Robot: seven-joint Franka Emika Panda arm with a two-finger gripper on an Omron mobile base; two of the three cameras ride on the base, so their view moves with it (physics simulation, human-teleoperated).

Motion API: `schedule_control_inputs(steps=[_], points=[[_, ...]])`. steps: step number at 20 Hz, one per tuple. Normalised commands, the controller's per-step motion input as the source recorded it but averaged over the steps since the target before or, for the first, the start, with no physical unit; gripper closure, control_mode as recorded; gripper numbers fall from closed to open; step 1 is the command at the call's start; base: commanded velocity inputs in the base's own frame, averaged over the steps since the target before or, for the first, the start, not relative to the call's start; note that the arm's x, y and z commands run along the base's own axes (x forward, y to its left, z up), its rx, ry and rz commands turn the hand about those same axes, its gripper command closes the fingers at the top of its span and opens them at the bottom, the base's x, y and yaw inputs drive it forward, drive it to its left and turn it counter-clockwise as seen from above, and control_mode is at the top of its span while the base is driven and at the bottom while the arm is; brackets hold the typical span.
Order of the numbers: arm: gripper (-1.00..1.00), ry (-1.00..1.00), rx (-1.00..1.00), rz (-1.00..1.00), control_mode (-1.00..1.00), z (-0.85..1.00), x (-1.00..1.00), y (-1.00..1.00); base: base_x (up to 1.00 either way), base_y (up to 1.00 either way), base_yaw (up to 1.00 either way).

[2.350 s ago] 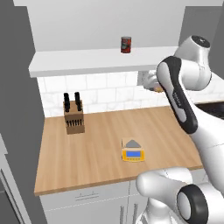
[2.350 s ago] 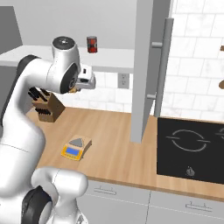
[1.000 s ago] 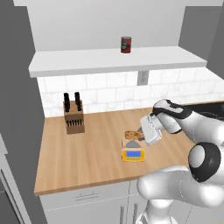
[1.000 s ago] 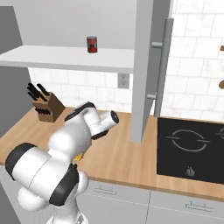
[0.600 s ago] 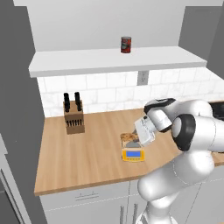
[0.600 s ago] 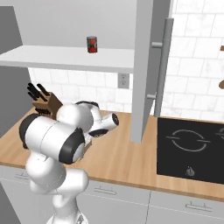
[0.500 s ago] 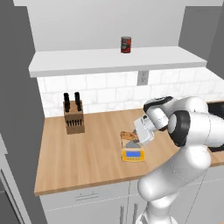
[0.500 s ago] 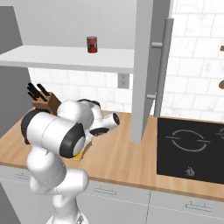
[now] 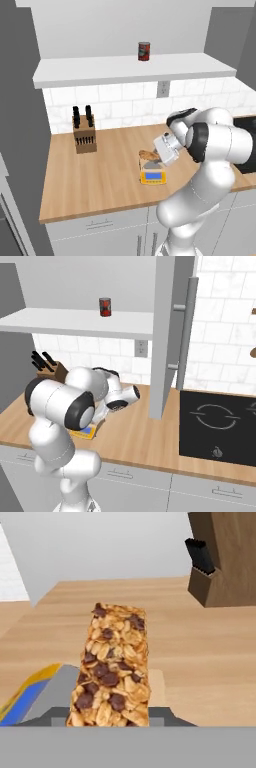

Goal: Pick the bar and place it on the digital scale for weighing, and close the cabinet.

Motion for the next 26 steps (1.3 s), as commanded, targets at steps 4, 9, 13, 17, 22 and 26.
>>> schedule_control_inputs(steps=[4, 9, 13, 17, 22, 26], points=[[1.00, -0.08, 0.00, 0.04, -1.00, 0.02, -0.48, 0.09, 0.00, 0.00, 0.00], [1.00, -0.07, -0.01, 0.01, -1.00, 0.00, -0.13, 0.08, 0.00, 0.00, 0.00], [1.00, -0.01, 0.00, 0.02, -1.00, 0.00, -0.30, 0.00, 0.00, 0.00, 0.00], [1.00, 0.00, -0.01, 0.00, -1.00, 0.00, -0.31, 0.01, 0.00, 0.00, 0.00], [-1.00, 0.00, -0.03, 0.00, -1.00, -0.07, 0.15, 0.10, 0.00, 0.00, 0.00], [-1.00, -0.03, 0.00, 0.00, -1.00, 0.00, 0.29, 0.03, 0.00, 0.00, 0.00]])
